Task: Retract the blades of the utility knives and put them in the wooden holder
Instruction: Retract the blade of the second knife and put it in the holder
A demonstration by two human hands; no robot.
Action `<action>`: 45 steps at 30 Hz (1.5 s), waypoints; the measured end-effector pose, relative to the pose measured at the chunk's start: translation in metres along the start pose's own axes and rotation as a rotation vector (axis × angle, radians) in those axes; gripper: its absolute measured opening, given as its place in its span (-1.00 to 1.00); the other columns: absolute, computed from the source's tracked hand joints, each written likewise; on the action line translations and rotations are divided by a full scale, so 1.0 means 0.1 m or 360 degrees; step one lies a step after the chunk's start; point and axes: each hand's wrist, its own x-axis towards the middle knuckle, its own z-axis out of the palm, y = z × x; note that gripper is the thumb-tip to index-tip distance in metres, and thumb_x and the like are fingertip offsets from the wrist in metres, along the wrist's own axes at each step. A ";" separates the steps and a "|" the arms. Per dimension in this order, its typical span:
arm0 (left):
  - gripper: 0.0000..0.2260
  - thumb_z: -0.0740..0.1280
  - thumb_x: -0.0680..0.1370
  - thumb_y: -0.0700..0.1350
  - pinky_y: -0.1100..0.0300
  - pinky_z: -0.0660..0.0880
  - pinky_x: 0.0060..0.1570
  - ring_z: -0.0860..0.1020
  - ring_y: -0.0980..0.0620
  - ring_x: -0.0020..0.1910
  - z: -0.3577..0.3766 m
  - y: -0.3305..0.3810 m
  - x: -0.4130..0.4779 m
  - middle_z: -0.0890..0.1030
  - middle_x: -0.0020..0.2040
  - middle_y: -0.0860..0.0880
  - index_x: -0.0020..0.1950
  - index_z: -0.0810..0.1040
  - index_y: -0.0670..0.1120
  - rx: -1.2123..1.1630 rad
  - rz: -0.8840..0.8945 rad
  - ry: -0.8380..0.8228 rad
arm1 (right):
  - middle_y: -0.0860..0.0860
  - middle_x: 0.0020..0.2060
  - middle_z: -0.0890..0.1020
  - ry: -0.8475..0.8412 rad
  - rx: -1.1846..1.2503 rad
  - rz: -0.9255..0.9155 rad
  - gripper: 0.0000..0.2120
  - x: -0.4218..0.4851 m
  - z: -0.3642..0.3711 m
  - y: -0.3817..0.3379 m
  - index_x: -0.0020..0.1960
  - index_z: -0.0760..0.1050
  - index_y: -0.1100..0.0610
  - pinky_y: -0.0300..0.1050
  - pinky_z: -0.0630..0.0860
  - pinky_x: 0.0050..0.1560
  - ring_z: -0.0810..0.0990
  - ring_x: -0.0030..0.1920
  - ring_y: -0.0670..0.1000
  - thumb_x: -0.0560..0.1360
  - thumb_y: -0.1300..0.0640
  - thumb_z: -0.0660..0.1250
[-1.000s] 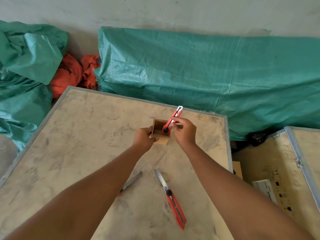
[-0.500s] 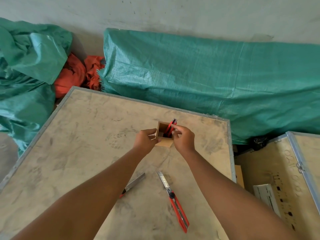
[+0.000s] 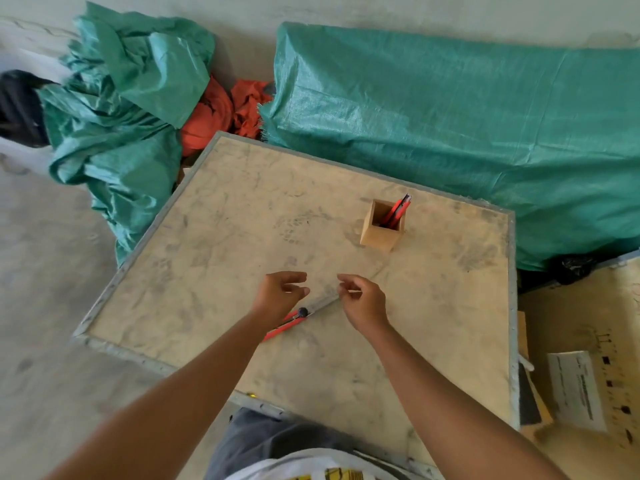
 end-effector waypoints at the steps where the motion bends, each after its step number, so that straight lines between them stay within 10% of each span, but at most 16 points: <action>1: -0.71 0.52 0.43 -0.11 0.26 0.54 -0.02 0.66 0.15 0.00 -0.04 -0.11 -0.06 0.69 0.06 0.10 0.14 0.68 0.01 0.0048 -0.0008 0.0010 | 0.02 0.07 0.72 -0.0069 -0.0023 0.0031 -0.76 -0.06 0.09 0.00 0.22 0.67 0.10 -0.42 0.57 -0.04 0.61 -0.14 -0.22 0.58 0.22 0.39; 10: -0.53 0.49 0.44 -0.02 -0.02 0.45 0.24 0.46 -0.11 0.29 -0.29 -0.83 -0.48 0.53 0.30 -0.04 0.34 0.56 0.00 0.0850 0.0060 0.0131 | 0.03 -0.07 0.67 -0.0422 -0.0224 0.0256 -0.60 -0.35 0.67 0.04 0.38 0.56 0.11 -0.21 0.45 0.18 0.65 0.16 0.07 0.54 0.18 0.42; 15: -0.58 0.46 0.46 -0.15 -0.02 0.46 0.25 0.47 -0.18 0.22 -0.36 -1.03 -0.52 0.53 0.25 -0.12 0.32 0.57 -0.05 0.0948 0.0146 0.0000 | -0.18 -0.26 0.50 -0.0289 -0.0254 0.0322 -0.64 -0.37 0.82 0.10 0.33 0.59 0.11 -0.25 0.42 0.04 0.56 -0.04 -0.01 0.54 0.16 0.43; 24: -0.68 0.50 0.42 -0.16 0.03 0.59 0.03 0.61 -0.07 -0.07 -0.30 -1.00 -0.62 0.60 0.06 -0.10 0.18 0.66 -0.10 0.0599 0.0344 0.0020 | 0.06 0.02 0.70 0.0038 0.0213 0.0451 -0.81 -0.39 0.87 0.02 0.15 0.66 0.07 0.10 0.71 0.05 0.72 0.01 0.10 0.54 0.11 0.45; 30: -0.63 0.49 0.44 -0.01 0.29 0.56 -0.05 0.59 0.15 -0.13 -0.12 -0.69 -0.74 0.59 0.07 0.05 0.24 0.63 0.01 0.0452 0.0419 0.0012 | 0.08 0.02 0.68 0.0069 0.0441 0.0290 -0.80 -0.33 0.36 -0.19 0.16 0.66 0.14 -0.10 0.74 -0.19 0.74 -0.07 0.02 0.54 0.21 0.47; 45: -0.56 0.42 0.47 -0.39 0.07 0.66 -0.01 0.64 -0.05 -0.09 0.41 0.36 -0.94 0.67 -0.02 -0.03 0.31 0.57 -0.08 -0.0199 0.0508 -0.0283 | 0.07 0.01 0.75 -0.0065 0.0475 -0.0050 -0.78 -0.33 -1.09 -0.52 0.21 0.66 0.12 -0.09 0.73 -0.13 0.77 -0.08 -0.03 0.57 0.21 0.43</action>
